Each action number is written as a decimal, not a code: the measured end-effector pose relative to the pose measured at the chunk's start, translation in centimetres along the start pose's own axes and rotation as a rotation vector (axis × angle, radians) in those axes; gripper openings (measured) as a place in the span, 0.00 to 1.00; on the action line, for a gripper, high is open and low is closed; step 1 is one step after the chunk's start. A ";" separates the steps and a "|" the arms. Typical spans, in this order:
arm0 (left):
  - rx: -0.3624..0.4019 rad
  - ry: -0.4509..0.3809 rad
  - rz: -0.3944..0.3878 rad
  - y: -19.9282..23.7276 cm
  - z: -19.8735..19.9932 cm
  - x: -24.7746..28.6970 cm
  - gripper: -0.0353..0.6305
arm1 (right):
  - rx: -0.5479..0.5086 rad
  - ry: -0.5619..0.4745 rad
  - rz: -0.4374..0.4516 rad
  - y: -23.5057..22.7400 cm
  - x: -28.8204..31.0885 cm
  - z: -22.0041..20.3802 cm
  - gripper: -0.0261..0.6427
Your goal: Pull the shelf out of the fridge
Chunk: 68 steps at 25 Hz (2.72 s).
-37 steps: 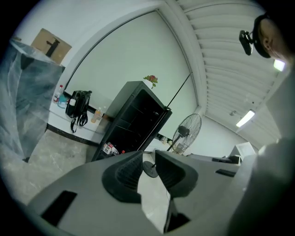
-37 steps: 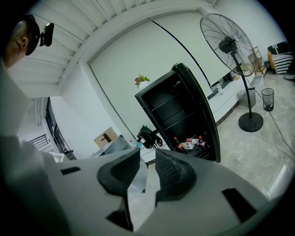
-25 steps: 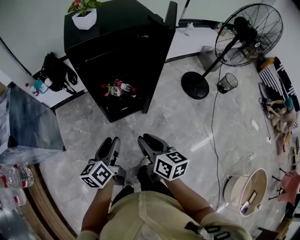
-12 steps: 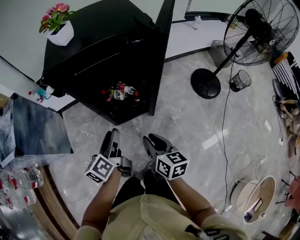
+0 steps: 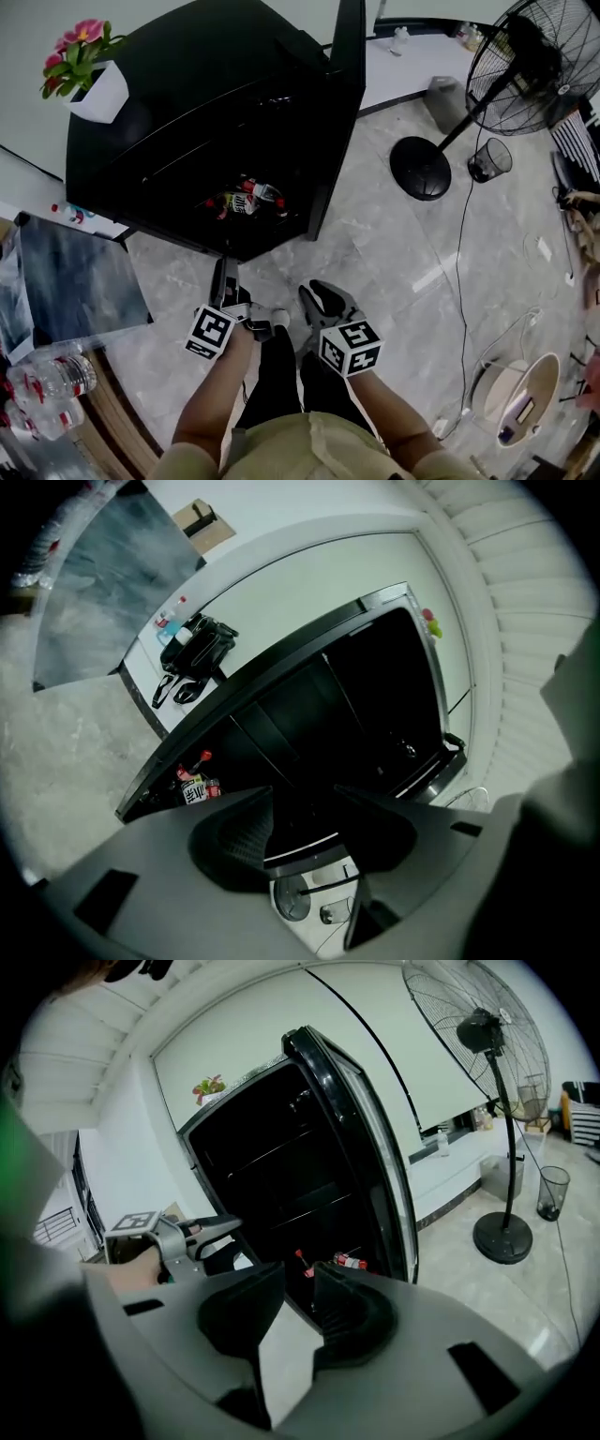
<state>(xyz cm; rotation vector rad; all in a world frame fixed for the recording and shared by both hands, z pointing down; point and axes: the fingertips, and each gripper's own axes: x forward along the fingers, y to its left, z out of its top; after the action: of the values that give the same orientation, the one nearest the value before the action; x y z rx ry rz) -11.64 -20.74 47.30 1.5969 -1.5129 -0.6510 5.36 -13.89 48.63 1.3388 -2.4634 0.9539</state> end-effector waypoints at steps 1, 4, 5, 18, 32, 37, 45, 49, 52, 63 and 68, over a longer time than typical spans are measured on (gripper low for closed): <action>-0.001 -0.005 0.001 0.7 0.3 1.0 0.33 | -0.002 -0.006 -0.012 -0.3 0.4 0.2 0.18; 0.002 -0.023 0.004 2.4 0.6 3.8 0.33 | -0.010 -0.001 -0.035 -1.2 1.8 0.1 0.18; 0.002 -0.030 0.010 2.9 0.6 4.5 0.33 | -0.010 0.006 -0.041 -1.5 2.4 0.0 0.18; -0.060 -0.138 0.081 7.3 1.2 11.5 0.33 | 0.055 0.080 -0.066 -3.5 7.5 -3.0 0.18; -0.124 -0.252 0.108 10.9 4.1 16.7 0.33 | 0.082 0.125 -0.099 -5.3 9.5 -4.8 0.18; -0.192 -0.296 0.114 11.8 4.8 17.8 0.33 | 0.090 0.138 -0.100 -5.3 9.7 -5.3 0.17; -0.227 -0.364 0.130 12.2 5.6 18.9 0.32 | 0.090 0.149 -0.101 -5.7 9.8 -5.7 0.17; -0.205 -0.392 0.129 11.8 6.0 19.1 0.23 | 0.089 0.150 -0.106 -5.9 9.4 -5.8 0.17; -0.195 -0.399 0.136 11.6 6.2 19.2 0.20 | 0.092 0.151 -0.108 -6.0 8.9 -6.1 0.16; -0.238 -0.383 0.127 11.1 5.1 17.9 0.15 | 0.103 0.139 -0.101 -5.9 7.4 -6.6 0.15; -0.252 -0.372 0.121 10.6 4.4 16.8 0.15 | 0.106 0.108 -0.105 -6.3 6.7 -5.8 0.15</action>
<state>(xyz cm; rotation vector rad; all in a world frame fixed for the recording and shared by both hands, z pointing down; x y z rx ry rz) -18.68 -37.36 56.66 1.2296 -1.6987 -1.0678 5.73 -17.44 58.94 1.3939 -2.2686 1.1143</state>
